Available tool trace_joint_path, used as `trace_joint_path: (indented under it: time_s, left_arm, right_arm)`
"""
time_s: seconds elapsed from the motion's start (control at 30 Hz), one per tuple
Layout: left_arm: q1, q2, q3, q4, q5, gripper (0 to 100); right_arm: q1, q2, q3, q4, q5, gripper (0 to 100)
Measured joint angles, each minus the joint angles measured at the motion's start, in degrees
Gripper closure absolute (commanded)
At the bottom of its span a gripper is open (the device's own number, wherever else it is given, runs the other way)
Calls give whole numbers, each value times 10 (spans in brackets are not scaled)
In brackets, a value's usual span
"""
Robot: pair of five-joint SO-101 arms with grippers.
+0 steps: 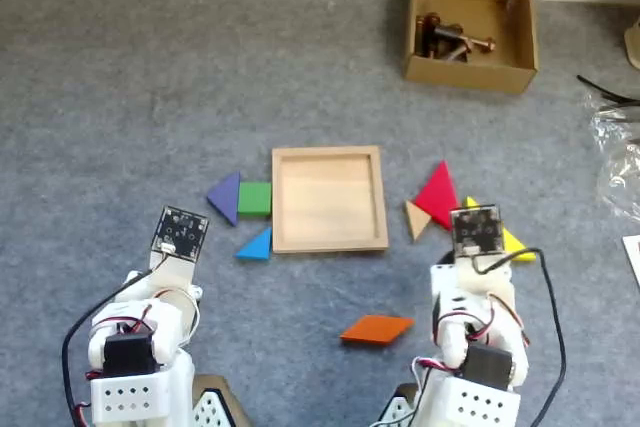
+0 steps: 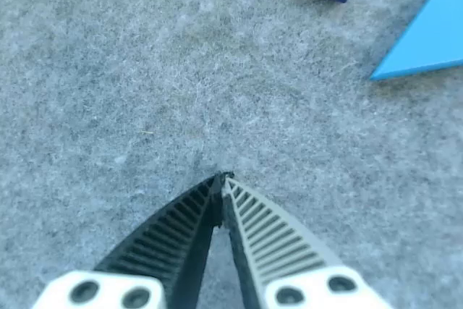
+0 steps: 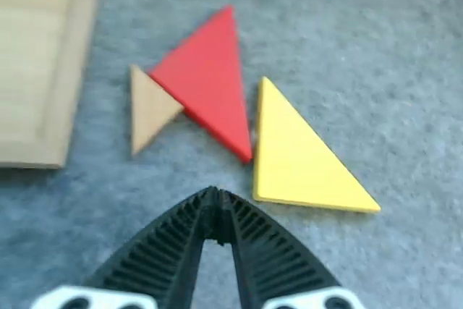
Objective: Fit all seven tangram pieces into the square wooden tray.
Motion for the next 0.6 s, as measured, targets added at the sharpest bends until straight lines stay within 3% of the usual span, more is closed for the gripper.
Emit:
trace_joint_path:
  time_s: [0.2,0.33,0.6]
  left_arm:
    - [0,0,0,0,0,986]
    - [0,0,0,0,0,986]
    - [0,0,0,0,0,986]
  right_arm:
    - [17,0,-58,64,44,982]
    - [20,0,-128,105,64,919]
    - [20,188,-236,124,73,892]
